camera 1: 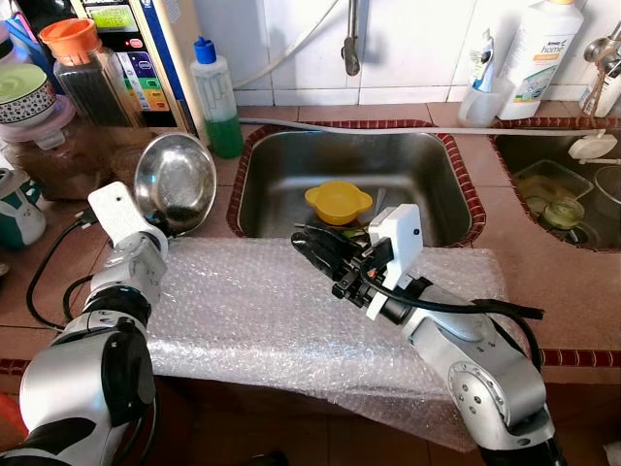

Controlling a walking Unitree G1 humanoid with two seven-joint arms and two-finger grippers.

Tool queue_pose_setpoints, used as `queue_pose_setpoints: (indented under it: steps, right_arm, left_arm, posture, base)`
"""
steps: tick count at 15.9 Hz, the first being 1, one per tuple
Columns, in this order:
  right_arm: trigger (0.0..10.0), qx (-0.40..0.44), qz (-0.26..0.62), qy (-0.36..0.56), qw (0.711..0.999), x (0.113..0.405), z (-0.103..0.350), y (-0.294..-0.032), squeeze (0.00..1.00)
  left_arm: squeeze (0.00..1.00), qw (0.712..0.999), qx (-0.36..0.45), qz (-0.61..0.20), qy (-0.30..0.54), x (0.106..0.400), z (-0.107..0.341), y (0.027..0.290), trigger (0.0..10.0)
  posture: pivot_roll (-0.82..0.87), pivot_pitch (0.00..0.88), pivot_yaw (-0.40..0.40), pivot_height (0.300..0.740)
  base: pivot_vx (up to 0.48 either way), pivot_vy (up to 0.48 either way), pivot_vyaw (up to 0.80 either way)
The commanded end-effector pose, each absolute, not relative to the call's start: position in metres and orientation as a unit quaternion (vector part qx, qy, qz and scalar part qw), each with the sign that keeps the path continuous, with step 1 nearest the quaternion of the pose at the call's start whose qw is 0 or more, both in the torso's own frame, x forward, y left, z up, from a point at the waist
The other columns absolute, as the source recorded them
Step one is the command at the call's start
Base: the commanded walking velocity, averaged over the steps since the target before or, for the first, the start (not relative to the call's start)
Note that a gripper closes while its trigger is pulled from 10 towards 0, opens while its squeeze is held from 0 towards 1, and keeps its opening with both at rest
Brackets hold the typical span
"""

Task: Kitchen organization

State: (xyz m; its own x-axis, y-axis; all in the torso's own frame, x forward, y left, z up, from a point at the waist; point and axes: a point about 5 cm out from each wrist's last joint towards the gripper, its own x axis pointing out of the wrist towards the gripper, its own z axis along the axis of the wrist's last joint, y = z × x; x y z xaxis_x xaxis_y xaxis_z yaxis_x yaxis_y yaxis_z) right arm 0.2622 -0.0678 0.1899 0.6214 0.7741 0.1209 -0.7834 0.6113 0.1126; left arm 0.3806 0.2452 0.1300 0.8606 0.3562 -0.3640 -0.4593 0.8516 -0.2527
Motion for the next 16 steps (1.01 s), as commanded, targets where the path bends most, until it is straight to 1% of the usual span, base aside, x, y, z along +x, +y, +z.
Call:
queue_pose_setpoints:
  steps: [1, 6, 9, 16]
  right_arm:
    - [10.0, 0.072, 0.435, -0.040, 0.897, 0.264, 0.194, -0.068, 0.00]
    - [10.0, 0.067, 0.430, -0.044, 0.899, 0.268, 0.196, -0.072, 0.00]
    - [10.0, 0.066, 0.429, -0.047, 0.900, 0.270, 0.197, -0.072, 0.00]
    - [10.0, 0.066, 0.429, -0.049, 0.900, 0.272, 0.197, -0.071, 0.00]
  left_arm:
    - [0.00, 0.938, -0.174, 0.243, 0.177, 0.372, 0.118, 0.254, 0.0]
    - [0.00, 0.944, -0.135, 0.265, 0.145, 0.376, 0.135, 0.264, 0.0]
    - [0.00, 0.944, -0.129, 0.272, 0.133, 0.378, 0.142, 0.266, 0.0]
    - [0.00, 0.940, -0.154, 0.272, 0.138, 0.377, 0.139, 0.265, 0.0]
  posture:
    - [-0.04, 0.103, 0.093, 0.740]
    - [-0.04, 0.099, 0.090, 0.740]
    - [-0.03, 0.098, 0.090, 0.740]
    - [-0.03, 0.095, 0.087, 0.740]
  base:
    - [0.000, 0.000, 0.00]
    - [0.000, 0.000, 0.00]
    - [0.000, 0.000, 0.00]
    - [0.000, 0.000, 0.00]
